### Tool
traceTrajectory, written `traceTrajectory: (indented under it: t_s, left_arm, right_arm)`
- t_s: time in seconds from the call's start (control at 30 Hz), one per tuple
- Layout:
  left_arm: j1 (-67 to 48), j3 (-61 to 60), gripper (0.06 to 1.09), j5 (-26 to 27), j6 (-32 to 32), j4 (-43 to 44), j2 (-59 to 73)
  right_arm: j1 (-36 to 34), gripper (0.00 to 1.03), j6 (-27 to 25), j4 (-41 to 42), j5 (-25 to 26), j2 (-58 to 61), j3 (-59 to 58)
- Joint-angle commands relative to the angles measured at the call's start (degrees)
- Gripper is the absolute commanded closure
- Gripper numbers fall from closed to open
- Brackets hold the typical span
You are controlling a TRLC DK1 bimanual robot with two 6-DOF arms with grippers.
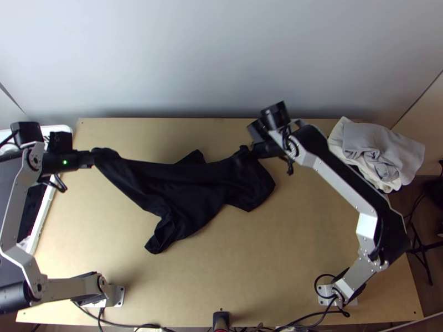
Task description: Fold the t-shirt
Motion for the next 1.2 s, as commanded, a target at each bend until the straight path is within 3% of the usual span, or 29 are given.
traceTrajectory:
  t_s: [0.0,0.17,0.57,0.97,1.07,1.17]
  left_arm:
    - [-0.5,5.9,1.05,-0.1,-1.8,1.9,5.8]
    - [-0.5,7.8,1.05,-0.2,-1.9,1.9,7.8]
    - [-1.2,4.4,1.05,-0.4,-2.2,1.9,7.7]
    - [-1.2,4.3,1.05,-0.4,-2.0,2.0,8.1]
    - [-1.3,4.5,1.05,-0.4,-1.9,2.1,8.4]
    - [-1.2,4.9,1.05,-0.4,-1.7,2.1,8.5]
  right_arm:
    - [9.4,0.03,-1.8,-3.1,-0.7,-2.5,-3.2]
    - [15.9,0.04,-4.9,-2.5,-0.7,-1.2,-7.6]
    - [27.1,0.04,-6.7,7.2,-0.6,9.8,-7.9]
    - [29.3,0.10,-6.4,8.9,-0.6,18.5,-2.8]
    - [29.4,0.29,-6.3,9.4,-0.5,20.5,-1.4]
    - [29.4,0.62,-6.7,9.4,-0.4,21.4,0.0]
